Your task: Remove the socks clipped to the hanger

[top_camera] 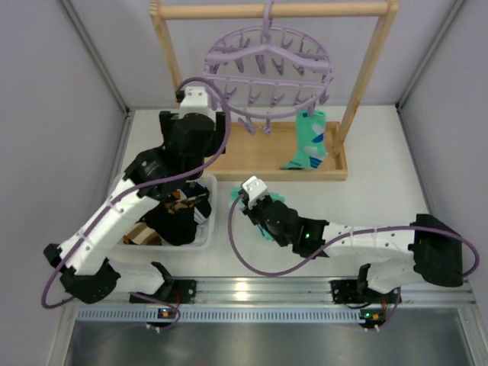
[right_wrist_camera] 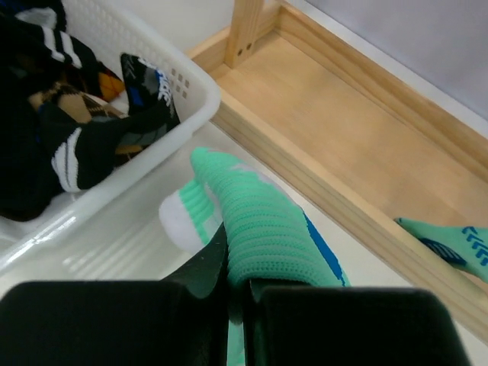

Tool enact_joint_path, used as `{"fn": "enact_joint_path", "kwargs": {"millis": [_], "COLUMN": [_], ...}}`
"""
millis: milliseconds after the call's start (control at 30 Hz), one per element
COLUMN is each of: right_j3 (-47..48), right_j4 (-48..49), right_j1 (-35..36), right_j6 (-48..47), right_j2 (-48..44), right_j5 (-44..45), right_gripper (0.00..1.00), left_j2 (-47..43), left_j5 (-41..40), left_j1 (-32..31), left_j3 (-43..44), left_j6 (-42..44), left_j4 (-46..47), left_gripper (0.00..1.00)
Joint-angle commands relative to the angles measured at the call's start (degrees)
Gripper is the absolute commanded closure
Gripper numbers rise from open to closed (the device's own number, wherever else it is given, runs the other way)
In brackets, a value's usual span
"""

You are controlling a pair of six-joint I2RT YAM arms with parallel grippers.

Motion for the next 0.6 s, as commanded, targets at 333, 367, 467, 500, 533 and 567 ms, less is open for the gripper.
{"fn": "enact_joint_path", "kwargs": {"millis": [333,367,467,500,533,567], "right_j3": [14.3,18.2,25.9,27.7,29.2,31.9], "right_j4": [7.3,7.3,8.3,9.0,10.0,11.2], "right_j1": [-7.9,-8.0,-8.1,-8.1,-8.1,-8.1], "right_j6": [7.3,7.4,8.0,8.3,8.3,8.6], "right_j2": [-0.4,2.2,8.2,10.0,11.8,15.7], "right_j5": [-27.2,-29.7,-34.7,-35.9,-37.1,-41.2], "right_gripper": [1.0,1.0,1.0,1.0,1.0,1.0], "left_j2": [-32.3,-33.1,-35.6,-36.4,-37.4,-37.8], "left_j5": [-5.1,-4.5,-3.4,-2.8,-2.6,-2.4], "left_j1": [0.3,0.3,0.3,0.3,0.3,0.3], "left_j3": [-9.7,-9.6,-8.9,-8.5,-8.2,-7.8], "left_j6": [-4.9,-4.7,-4.0,-4.5,-4.6,-4.3], "left_j4": [0.9,0.9,1.1,1.2,1.3,1.3], "left_gripper": [0.02,0.02,0.02,0.02,0.02,0.02]}}
